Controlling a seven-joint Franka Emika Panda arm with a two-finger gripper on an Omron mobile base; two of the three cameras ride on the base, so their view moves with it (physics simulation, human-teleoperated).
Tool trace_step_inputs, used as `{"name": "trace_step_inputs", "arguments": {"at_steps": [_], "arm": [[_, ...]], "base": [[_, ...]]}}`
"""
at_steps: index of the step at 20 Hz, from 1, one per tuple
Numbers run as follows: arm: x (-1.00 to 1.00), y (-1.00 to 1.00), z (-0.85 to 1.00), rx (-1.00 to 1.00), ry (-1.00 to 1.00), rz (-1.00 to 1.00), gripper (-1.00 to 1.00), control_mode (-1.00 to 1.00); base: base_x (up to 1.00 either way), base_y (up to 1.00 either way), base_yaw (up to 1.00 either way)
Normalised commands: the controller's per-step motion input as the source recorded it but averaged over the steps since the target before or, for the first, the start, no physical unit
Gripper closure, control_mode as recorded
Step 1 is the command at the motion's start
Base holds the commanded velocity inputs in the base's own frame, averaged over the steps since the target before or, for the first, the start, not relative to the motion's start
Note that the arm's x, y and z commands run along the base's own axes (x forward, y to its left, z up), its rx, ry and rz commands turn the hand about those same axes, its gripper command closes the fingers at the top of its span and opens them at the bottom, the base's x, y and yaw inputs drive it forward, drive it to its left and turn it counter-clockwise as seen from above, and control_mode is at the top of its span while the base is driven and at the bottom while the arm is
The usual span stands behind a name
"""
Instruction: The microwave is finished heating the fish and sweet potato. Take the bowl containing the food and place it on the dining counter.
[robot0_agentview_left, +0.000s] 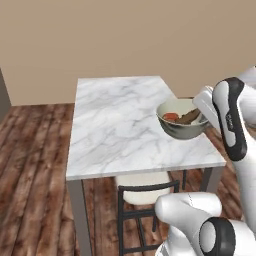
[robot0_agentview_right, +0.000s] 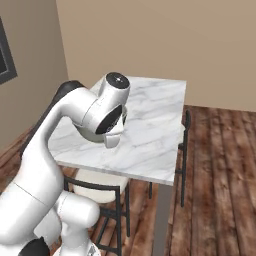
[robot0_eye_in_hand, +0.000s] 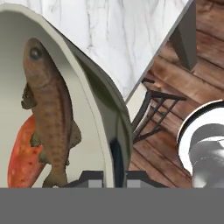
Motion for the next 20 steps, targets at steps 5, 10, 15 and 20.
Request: {"name": "trace_step_inputs", "arguments": {"at_steps": [5,10,15,20], "arm": [[1.0,0.0,-0.41,0.0,0.1,0.0,1.0,-1.0],[1.0,0.06,-0.26,0.0,0.01,0.0,1.0,-1.0],[1.0,0.01,-0.27,0.0,0.06,0.0,1.0,-1.0],[1.0,0.07,-0.64,0.0,0.11,0.0,1.0,-1.0]], "base": [[0.0,0.0,0.0],[0.0,0.0,0.0],[0.0,0.0,0.0],[0.0,0.0,0.0]]}}
